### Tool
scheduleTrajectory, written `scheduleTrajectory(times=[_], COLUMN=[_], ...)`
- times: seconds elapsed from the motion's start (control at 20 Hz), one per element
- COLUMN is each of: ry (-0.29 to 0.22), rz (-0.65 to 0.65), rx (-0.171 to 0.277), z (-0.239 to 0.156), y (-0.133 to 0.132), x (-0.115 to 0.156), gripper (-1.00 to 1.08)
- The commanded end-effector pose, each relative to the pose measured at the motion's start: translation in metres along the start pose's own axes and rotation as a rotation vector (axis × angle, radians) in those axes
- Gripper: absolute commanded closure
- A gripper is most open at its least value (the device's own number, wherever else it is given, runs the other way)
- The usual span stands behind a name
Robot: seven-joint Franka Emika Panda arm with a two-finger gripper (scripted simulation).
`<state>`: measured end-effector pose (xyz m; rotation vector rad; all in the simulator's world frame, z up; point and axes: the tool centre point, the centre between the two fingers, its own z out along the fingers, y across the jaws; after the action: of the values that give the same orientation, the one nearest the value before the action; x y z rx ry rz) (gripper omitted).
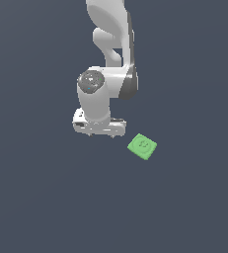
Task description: Pick up the object and move it to a goal position.
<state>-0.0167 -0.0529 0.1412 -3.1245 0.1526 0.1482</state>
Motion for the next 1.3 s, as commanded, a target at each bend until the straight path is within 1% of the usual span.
scheduleTrajectory(times=[0.0, 0.3, 0.6, 0.85, 1.25], ry=[0.000, 0.003, 0.011, 0.021, 0.043], rz=[-0.001, 0.018, 0.065, 0.126, 0.254], rx=[0.000, -0.001, -0.003, -0.004, -0.003], z=[0.000, 0.002, 0.007, 0.014, 0.029], y=[0.000, -0.007, -0.024, -0.046, -0.091], x=[0.000, 0.000, 0.001, 0.000, -0.003], gripper=[-0.92, -0.92, -0.92, -0.92, -0.92])
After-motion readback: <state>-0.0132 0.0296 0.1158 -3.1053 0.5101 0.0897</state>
